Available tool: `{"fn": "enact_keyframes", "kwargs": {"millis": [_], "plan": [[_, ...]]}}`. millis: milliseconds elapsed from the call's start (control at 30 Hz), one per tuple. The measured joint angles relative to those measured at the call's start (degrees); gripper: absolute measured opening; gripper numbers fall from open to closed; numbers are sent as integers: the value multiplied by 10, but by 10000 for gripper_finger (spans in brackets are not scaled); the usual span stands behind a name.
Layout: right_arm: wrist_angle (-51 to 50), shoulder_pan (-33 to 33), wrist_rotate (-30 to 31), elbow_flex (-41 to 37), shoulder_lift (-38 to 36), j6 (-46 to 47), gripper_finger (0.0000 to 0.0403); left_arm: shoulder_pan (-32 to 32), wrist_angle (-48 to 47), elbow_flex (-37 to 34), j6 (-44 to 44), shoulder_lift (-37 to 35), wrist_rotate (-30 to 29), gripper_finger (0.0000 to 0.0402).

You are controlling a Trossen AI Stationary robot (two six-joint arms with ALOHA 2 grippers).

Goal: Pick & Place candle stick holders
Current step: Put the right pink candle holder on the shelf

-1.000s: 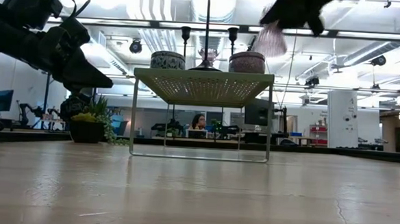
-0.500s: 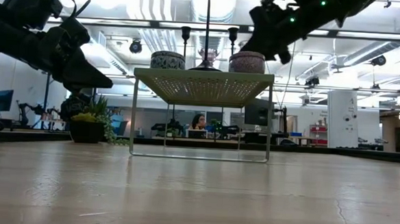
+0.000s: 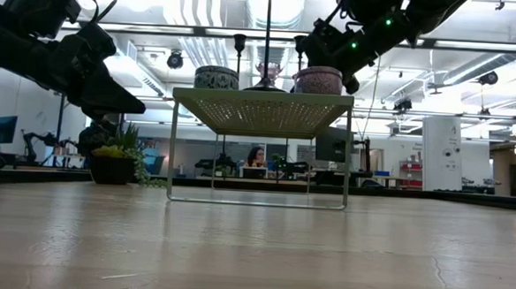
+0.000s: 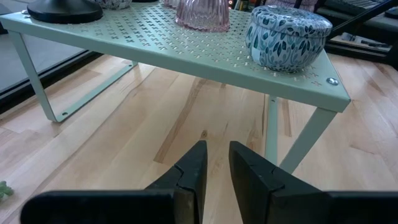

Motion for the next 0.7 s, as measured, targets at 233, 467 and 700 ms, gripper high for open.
{"fn": "enact_keyframes", "kwargs": {"millis": [233,467,700], "plan": [[12,-4,-7,0,2,2,121,0,0,0,0,0,0,71],[13,-17,-18,0,2,7,121,0,0,0,0,0,0,71],[9,-21,-20,0,2,12,121,0,0,0,0,0,0,71]]}}
